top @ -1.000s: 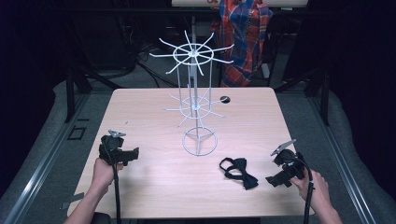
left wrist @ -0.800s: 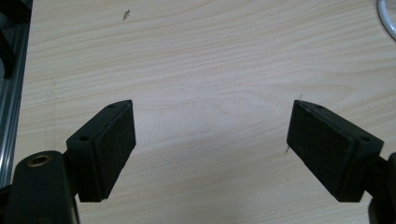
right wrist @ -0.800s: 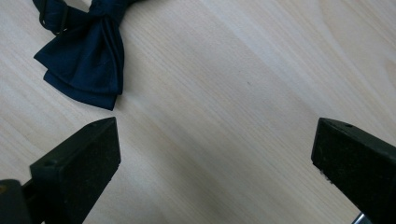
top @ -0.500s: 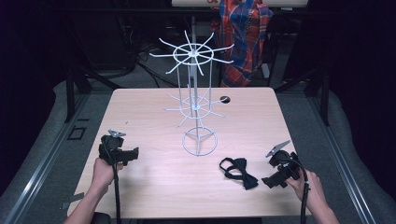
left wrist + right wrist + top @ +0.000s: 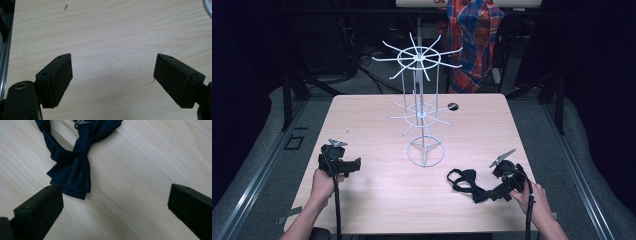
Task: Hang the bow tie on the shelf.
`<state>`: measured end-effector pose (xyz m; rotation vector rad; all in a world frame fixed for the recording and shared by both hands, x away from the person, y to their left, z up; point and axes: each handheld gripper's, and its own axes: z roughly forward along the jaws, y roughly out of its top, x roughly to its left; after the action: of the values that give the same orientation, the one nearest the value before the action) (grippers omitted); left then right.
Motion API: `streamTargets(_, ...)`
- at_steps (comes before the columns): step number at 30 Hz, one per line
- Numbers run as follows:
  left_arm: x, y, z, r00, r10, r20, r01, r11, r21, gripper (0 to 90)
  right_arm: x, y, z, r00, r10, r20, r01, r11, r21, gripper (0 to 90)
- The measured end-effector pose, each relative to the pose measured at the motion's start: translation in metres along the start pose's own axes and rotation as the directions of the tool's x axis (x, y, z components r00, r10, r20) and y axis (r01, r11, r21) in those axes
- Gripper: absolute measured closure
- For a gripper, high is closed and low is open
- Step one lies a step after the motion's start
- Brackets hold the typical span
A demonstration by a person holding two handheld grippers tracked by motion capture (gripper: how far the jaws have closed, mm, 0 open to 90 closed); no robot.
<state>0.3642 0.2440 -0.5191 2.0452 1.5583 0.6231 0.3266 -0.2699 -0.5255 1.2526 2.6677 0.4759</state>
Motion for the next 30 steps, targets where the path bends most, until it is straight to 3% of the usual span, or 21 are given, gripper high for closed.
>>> streamTargets(6, 0.000, 0.000, 0.000, 1.0000, -0.001, -0.001, 0.001, 1.0000, -0.002, 15.8, 0.003, 0.004, 0.002, 0.9990, 0.033, -0.030, -0.033, 0.999, -0.007, 0.0)
streamTargets(11, 0.000, 0.000, 0.000, 1.0000, 0.004, -0.004, -0.004, 1.0000, -0.001, 15.8, 0.013, 0.012, 0.004, 0.9987, 0.044, -0.026, -0.045, 0.999, -0.026, 0.0)
streamTargets(20, 0.000, 0.000, 0.001, 1.0000, 0.002, -0.006, -0.002, 1.0000, 0.003, 15.8, 0.026, 0.021, 0.011, 0.9999, 0.012, -0.006, -0.012, 1.000, 0.001, 0.2)
streamTargets(23, 0.000, 0.001, 0.002, 1.0000, 0.001, -0.006, -0.001, 1.0000, 0.001, 15.8, 0.028, 0.024, 0.011, 0.9999, 0.003, 0.011, -0.003, 1.000, 0.012, 12.4)
streamTargets(26, 0.000, 0.001, 0.002, 1.0000, 0.004, -0.005, -0.004, 1.0000, 0.004, 15.8, 0.033, 0.026, 0.011, 0.9998, 0.019, 0.008, -0.019, 1.000, -0.003, 17.4)
streamTargets(27, 0.000, 0.001, 0.002, 1.0000, 0.004, -0.005, -0.004, 1.0000, 0.004, 15.8, 0.032, 0.026, 0.011, 0.9995, 0.027, -0.018, -0.027, 1.000, -0.003, 20.8)
streamTargets(28, 0.000, 0.001, 0.002, 1.0000, 0.003, -0.006, -0.003, 1.0000, 0.004, 15.7, 0.031, 0.026, 0.012, 0.9946, 0.058, -0.086, -0.059, 0.998, -0.013, 24.8)
streamTargets(30, 0.000, 0.001, 0.002, 1.0000, 0.002, -0.006, -0.002, 1.0000, 0.003, 15.8, 0.032, 0.027, 0.014, 0.9953, 0.059, -0.076, -0.061, 0.998, -0.012, 27.2)
